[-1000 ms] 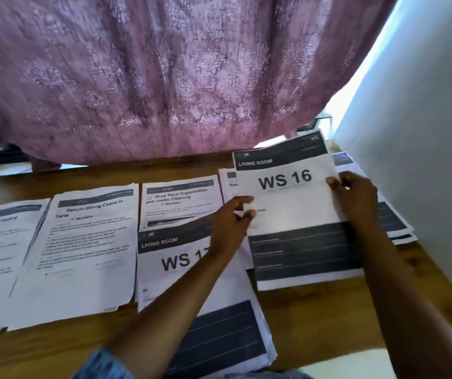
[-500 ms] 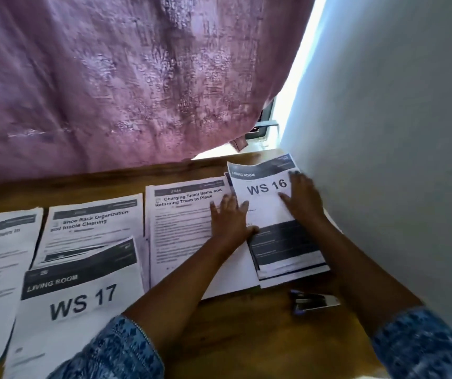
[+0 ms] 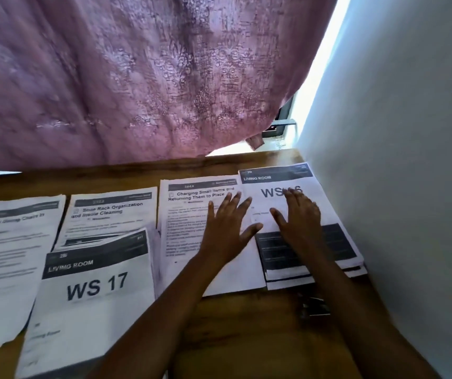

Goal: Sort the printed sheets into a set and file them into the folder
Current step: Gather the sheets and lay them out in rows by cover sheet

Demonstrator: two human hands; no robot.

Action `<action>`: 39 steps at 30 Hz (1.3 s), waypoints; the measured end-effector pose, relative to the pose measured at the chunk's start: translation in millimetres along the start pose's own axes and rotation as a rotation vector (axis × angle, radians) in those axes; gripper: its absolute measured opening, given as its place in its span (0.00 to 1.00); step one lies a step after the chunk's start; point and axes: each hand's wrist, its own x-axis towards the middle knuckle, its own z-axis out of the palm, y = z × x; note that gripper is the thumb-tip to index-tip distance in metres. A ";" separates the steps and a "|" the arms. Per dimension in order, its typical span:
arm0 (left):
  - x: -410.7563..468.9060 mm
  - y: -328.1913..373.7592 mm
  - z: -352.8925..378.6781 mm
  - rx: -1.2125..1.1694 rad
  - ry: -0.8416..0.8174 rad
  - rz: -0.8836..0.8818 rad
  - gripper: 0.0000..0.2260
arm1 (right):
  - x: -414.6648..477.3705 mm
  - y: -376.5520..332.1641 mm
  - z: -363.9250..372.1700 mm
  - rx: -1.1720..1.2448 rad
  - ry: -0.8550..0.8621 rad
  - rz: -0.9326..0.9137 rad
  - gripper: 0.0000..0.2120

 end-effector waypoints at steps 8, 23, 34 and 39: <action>-149.0 -122.7 -44.9 -0.061 0.348 -0.234 0.18 | -93.4 -160.3 8.6 0.407 -0.250 -0.055 0.05; -200.4 -171.4 -37.8 -0.045 0.042 -0.241 0.30 | -137.4 -233.8 45.5 0.337 -0.364 0.224 0.10; -193.5 -188.7 -74.1 -0.601 0.291 -0.465 0.25 | -132.6 -212.6 35.8 0.211 -0.304 0.056 0.15; -194.9 -200.0 -81.1 -0.653 0.354 -0.496 0.24 | -135.0 -207.3 33.3 0.539 -0.161 0.129 0.14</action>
